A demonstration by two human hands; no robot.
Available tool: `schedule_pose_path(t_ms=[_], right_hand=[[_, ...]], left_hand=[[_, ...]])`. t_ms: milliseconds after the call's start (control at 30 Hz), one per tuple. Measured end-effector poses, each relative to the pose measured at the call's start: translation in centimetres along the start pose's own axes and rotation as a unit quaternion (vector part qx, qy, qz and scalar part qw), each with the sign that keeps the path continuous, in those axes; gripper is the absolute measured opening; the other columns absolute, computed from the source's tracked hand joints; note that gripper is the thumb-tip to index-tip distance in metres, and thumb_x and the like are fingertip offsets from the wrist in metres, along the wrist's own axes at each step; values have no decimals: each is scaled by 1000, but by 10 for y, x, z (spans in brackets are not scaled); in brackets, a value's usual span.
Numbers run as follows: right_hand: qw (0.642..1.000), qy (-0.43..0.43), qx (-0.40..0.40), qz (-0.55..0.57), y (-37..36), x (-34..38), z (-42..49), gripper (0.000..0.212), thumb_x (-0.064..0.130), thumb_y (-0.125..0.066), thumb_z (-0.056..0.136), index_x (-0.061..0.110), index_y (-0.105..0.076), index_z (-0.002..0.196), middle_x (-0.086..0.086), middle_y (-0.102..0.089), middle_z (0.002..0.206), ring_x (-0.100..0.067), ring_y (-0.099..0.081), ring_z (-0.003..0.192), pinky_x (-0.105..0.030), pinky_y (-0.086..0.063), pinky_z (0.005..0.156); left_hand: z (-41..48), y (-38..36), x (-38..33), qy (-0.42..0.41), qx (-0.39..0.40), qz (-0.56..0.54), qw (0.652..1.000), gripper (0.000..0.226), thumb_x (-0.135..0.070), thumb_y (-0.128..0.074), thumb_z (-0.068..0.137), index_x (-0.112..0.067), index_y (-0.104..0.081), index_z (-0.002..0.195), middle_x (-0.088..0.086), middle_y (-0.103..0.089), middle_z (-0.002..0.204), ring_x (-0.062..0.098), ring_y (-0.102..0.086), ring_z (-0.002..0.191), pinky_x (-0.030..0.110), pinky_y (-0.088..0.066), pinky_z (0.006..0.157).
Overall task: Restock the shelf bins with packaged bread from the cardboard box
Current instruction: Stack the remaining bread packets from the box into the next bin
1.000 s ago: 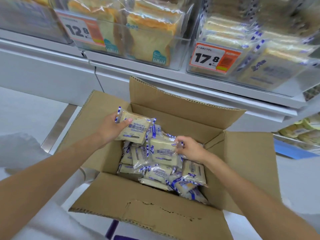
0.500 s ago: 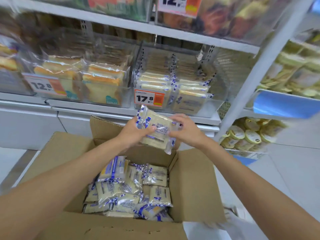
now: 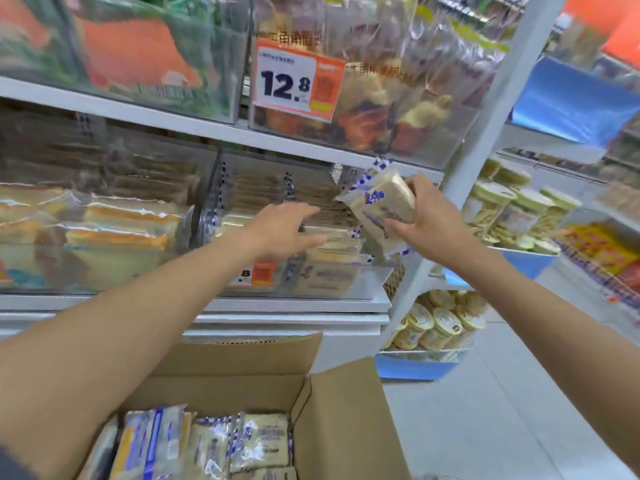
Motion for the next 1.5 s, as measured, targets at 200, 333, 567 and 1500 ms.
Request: schedule_pose_path(t_ms=[200, 333, 567, 1500], right_hand=[[985, -51, 29, -164, -35, -10, 25, 51, 43, -67, 85, 16, -37, 114, -5, -58, 103, -29, -59, 83, -35, -42, 61], [982, -100, 110, -114, -47, -1, 42, 43, 36, -68, 83, 16, -36, 106, -3, -55, 86, -26, -58, 76, -37, -49, 61], [943, -211, 208, -149, -48, -16, 66, 30, 18, -71, 79, 9, -48, 63, -5, -51, 68, -21, -48, 56, -27, -40, 54], [959, -174, 202, -98, -98, -11, 59, 57, 26, -60, 91, -1, -37, 135, -18, -53, 115, -31, -56, 101, -34, -48, 76]], left_hand=[[11, -33, 21, 0, 61, 107, 992, 72, -72, -19, 92, -36, -18, 154, -3, -13, 163, 20, -10, 150, 52, -10, 119], [10, -36, 23, -11, 34, 114, 993, 72, -72, -17, 92, -36, -21, 153, -4, -17, 162, 18, -11, 150, 52, -11, 118], [11, -37, 25, -14, 32, 115, 993, 67, -67, -19, 95, -36, -18, 154, -5, -14, 163, 18, -9, 150, 52, -9, 118], [10, -40, 29, -24, 27, 100, 994, 70, -72, -17, 92, -36, -18, 153, -6, -15, 163, 16, -7, 150, 53, -8, 120]])
Point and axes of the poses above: each hand's wrist, its own z-axis towards the middle knuckle, its own y-axis out of the back of the hand, x = y × z, the point moved 2 cm from there along z, towards the middle knuckle
